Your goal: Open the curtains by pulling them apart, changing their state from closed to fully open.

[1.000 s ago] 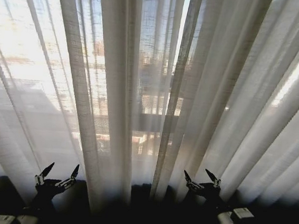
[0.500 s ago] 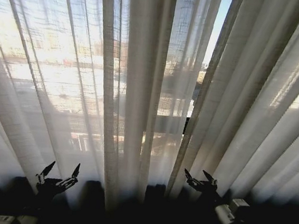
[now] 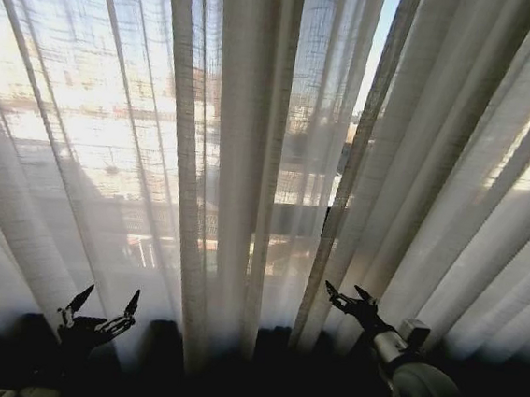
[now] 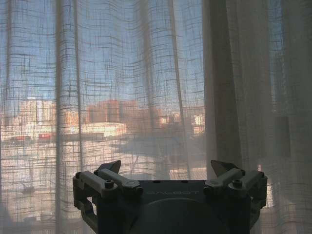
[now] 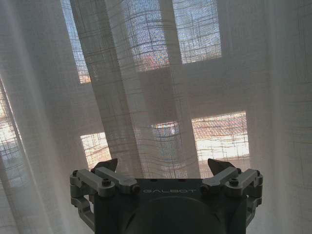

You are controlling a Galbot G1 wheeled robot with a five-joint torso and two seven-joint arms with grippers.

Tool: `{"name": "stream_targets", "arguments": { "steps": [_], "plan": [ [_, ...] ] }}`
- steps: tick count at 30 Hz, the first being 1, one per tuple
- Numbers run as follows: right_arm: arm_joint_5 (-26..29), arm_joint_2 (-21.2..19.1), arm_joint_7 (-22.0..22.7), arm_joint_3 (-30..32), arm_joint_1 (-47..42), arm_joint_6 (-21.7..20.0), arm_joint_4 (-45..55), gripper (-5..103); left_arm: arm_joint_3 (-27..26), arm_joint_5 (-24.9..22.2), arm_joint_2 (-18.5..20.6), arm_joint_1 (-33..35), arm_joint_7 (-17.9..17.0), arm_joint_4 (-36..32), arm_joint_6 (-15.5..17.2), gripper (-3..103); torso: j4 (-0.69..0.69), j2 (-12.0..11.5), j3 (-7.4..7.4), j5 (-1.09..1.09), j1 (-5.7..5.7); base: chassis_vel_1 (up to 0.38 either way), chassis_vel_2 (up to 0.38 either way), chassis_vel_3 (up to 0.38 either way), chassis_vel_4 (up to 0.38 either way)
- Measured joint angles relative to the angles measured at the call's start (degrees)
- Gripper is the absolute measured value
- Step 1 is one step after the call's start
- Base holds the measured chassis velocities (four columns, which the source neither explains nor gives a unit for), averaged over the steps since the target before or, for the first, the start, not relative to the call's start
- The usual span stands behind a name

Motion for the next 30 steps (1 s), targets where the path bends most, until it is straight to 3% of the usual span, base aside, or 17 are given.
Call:
{"name": "stream_targets", "arguments": {
  "steps": [18, 20, 23, 25, 27, 28, 30],
  "plan": [
    [-2.2, -2.1, 1.9, -5.9, 15.1, 0.6, -14.8, 102, 0.3, 1.4, -2.1, 1.6, -0.1, -0.1, 0.0, 100, 0.02, 0.0, 0.01, -0.01, 0.01, 0.000, 0.000, 0.000, 0.000],
    [-2.4, -2.6, 2.1, -6.4, 16.0, 1.6, -15.7, 93, 0.3, 1.6, -2.7, 1.6, -0.1, -0.1, -0.1, 100, 0.02, 0.0, 0.00, -0.01, 0.01, 0.000, 0.000, 0.000, 0.000],
    [-2.6, -3.0, 2.2, -6.6, 16.1, 2.1, -15.9, 88, 0.3, 1.7, -3.0, 1.6, -0.1, -0.1, -0.2, 100, 0.01, 0.0, 0.00, -0.01, 0.00, 0.000, 0.000, 0.000, 0.000],
    [-2.6, -3.3, 2.2, -6.6, 16.0, 2.2, -15.9, 78, 0.3, 1.8, -3.1, 1.6, -0.1, -0.1, -0.2, 100, 0.01, 0.0, 0.00, -0.01, 0.00, 0.000, 0.000, 0.000, 0.000],
    [-2.6, -3.4, 2.2, -6.6, 16.0, 2.3, -15.9, 78, 0.3, 1.8, -3.1, 1.6, -0.1, -0.1, -0.2, 100, 0.01, 0.0, 0.00, -0.01, 0.00, 0.000, 0.000, 0.000, 0.000],
    [-2.6, -3.5, 2.2, -6.6, 15.8, 2.4, -15.7, 66, 0.3, 1.8, -3.1, 1.5, -0.1, -0.1, -0.3, 100, 0.01, 0.0, 0.00, -0.01, 0.01, 0.000, 0.000, 0.000, 0.000],
    [-2.5, -3.6, 2.2, -6.6, 15.6, 2.5, -15.4, 61, 0.4, 1.8, -3.1, 1.4, -0.1, -0.1, -0.3, 100, 0.01, 0.0, 0.00, -0.01, 0.01, 0.000, 0.000, 0.000, 0.000]
  ]
}}
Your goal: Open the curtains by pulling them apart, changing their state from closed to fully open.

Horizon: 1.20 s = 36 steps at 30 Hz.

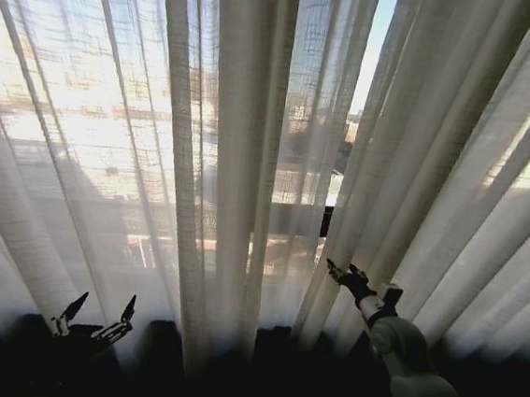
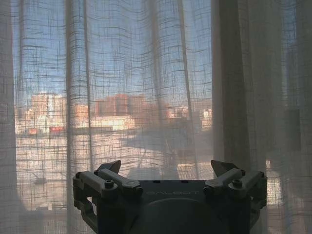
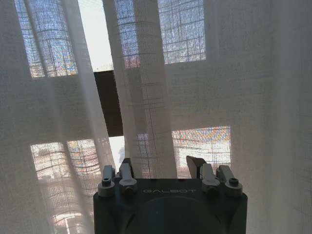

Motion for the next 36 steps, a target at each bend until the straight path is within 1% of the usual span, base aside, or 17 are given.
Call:
{"name": "stream_targets", "arguments": {
  "steps": [1, 2, 5, 6, 8, 9, 10, 11, 14, 16, 17, 30, 36],
  "plan": [
    [0.1, 0.0, 0.0, 0.0, -0.1, 0.0, 0.2, 56, 0.0, 0.0, 0.0, 0.0, 0.0, 0.0, 0.0, 100, 0.00, 0.0, 0.00, 0.00, 0.00, 0.000, 0.000, 0.000, 0.000],
    [0.1, 0.0, 0.0, 0.0, -0.1, 0.0, 0.2, 56, 0.0, 0.0, 0.0, 0.0, 0.0, 0.0, 0.0, 100, 0.00, 0.0, 0.00, 0.00, 0.00, 0.000, 0.000, 0.000, 0.000],
    [0.5, -0.1, 0.2, 0.0, -0.4, 0.1, 0.8, 39, 0.1, 0.0, -0.1, -0.1, 0.0, 0.0, 0.0, 100, 0.00, 0.0, 0.00, 0.00, 0.00, 0.000, 0.000, 0.000, 0.000],
    [0.5, -0.1, 0.2, 0.0, -0.4, 0.1, 0.8, 39, 0.1, 0.0, -0.1, -0.1, 0.0, 0.0, 0.0, 100, 0.00, 0.0, 0.00, 0.00, 0.00, 0.000, 0.000, 0.000, 0.000],
    [1.0, -0.3, 0.6, -0.1, -0.6, 0.1, 1.4, 29, 0.0, 0.0, -0.1, -0.1, 0.0, 0.0, 0.0, 100, 0.00, 0.0, 0.00, 0.00, 0.00, 0.000, 0.000, 0.000, 0.000],
    [1.1, -0.3, 0.7, -0.1, -0.6, 0.1, 1.6, 29, 0.0, 0.0, -0.1, -0.1, 0.0, 0.0, 0.0, 100, 0.00, 0.0, 0.00, -0.01, 0.00, 0.000, 0.000, 0.000, 0.000],
    [1.2, -0.4, 0.8, -0.1, -0.7, 0.1, 1.7, 23, 0.0, 0.0, -0.1, -0.1, 0.0, 0.0, 0.0, 100, 0.00, 0.0, 0.00, 0.00, 0.00, 0.000, 0.000, 0.000, 0.000],
    [1.2, -0.4, 0.8, -0.1, -0.7, 0.1, 1.7, 23, 0.0, 0.0, -0.1, -0.1, 0.0, 0.0, 0.0, 100, 0.00, 0.0, 0.00, 0.00, 0.00, 0.000, 0.000, 0.000, 0.000],
    [1.3, -0.5, 1.0, -0.1, -0.9, 0.1, 2.0, 7, 0.0, -0.1, 0.0, -0.2, 0.0, 0.0, 0.0, 100, 0.00, 0.0, 0.00, 0.00, 0.00, 0.000, 0.000, 0.000, 0.000],
    [1.3, -0.6, 1.1, -0.1, -1.0, 0.1, 2.0, 7, 0.1, -0.1, 0.0, -0.2, 0.0, 0.0, 0.0, 100, 0.00, 0.0, 0.00, -0.01, 0.00, 0.000, 0.000, 0.000, 0.000],
    [1.3, -0.6, 1.2, -0.1, -1.2, 0.1, 2.1, 1, 0.1, -0.1, 0.0, -0.2, 0.0, 0.0, 0.0, 100, 0.00, 0.0, 0.00, 0.00, 0.00, 0.000, 0.000, 0.000, 0.000],
    [3.2, -0.5, 2.1, 0.0, -1.5, -0.9, 3.4, 0, 0.1, -0.1, -0.1, -0.3, 0.0, 0.0, 0.0, 100, 0.01, 0.0, 0.00, -0.01, 0.00, -0.001, -0.011, 0.000, 0.012],
    [3.8, -1.5, 2.1, 1.2, -2.5, -0.9, 4.2, 0, 0.2, -0.1, -0.4, -0.3, 0.0, 0.0, -0.1, 100, 0.00, 0.0, 0.00, -0.01, 0.00, -0.040, -0.130, 0.034, 0.129]
  ]
}}
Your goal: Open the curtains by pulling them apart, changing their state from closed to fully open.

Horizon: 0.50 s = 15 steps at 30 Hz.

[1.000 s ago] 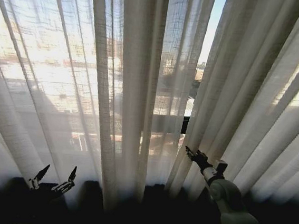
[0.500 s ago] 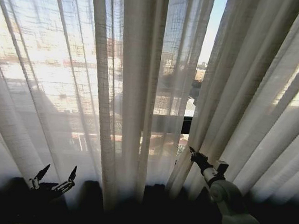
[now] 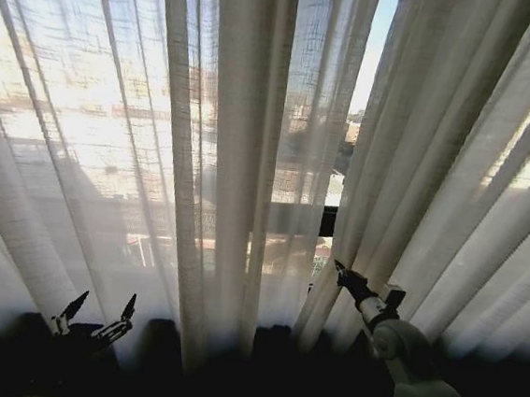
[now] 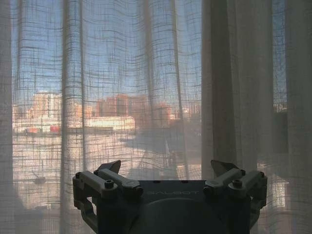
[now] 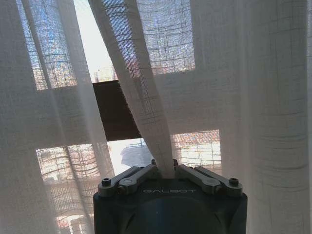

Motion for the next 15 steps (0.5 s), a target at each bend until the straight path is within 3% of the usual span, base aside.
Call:
{"name": "stream_targets", "arguments": {
  "steps": [7, 15],
  "plan": [
    [0.5, -0.4, -0.1, 1.7, -1.6, 0.1, 0.5, 0, 0.4, 0.1, 0.1, -0.2, 0.1, 0.0, -0.1, 100, -0.01, 0.0, 0.00, 0.02, -0.02, -0.135, -0.258, 0.122, 0.266],
    [0.6, -0.2, -0.1, 2.1, -1.8, 0.1, 0.7, 0, 0.3, 0.1, 0.1, -0.2, 0.2, 0.0, -0.6, 100, 0.00, 0.0, 0.00, 0.02, -0.02, -0.245, -0.318, 0.239, 0.330]
  ]
}}
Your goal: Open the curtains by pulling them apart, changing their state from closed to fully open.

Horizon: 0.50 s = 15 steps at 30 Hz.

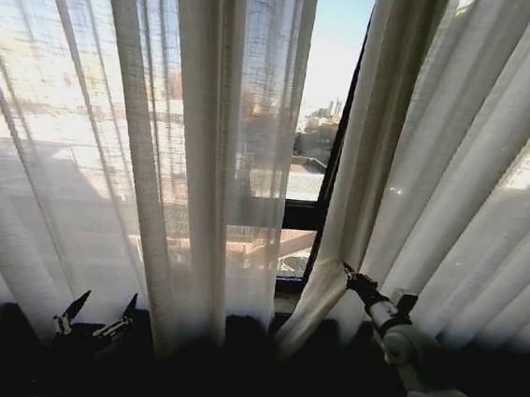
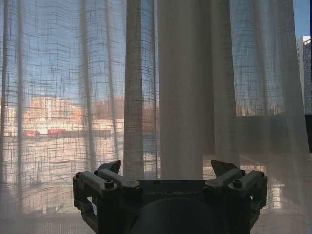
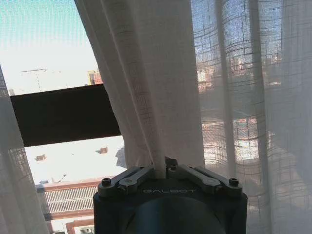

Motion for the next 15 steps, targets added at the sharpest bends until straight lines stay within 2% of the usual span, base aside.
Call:
{"name": "stream_targets", "arguments": {
  "steps": [15],
  "plan": [
    [0.1, 0.0, 0.1, 0.8, -1.3, 0.1, 1.0, 0, -0.1, -0.2, -0.3, 0.3, 1.2, 0.0, -1.0, 100, -0.01, 0.0, 0.00, 0.00, 0.01, -0.326, -0.380, 0.328, 0.386]
  ]
}}
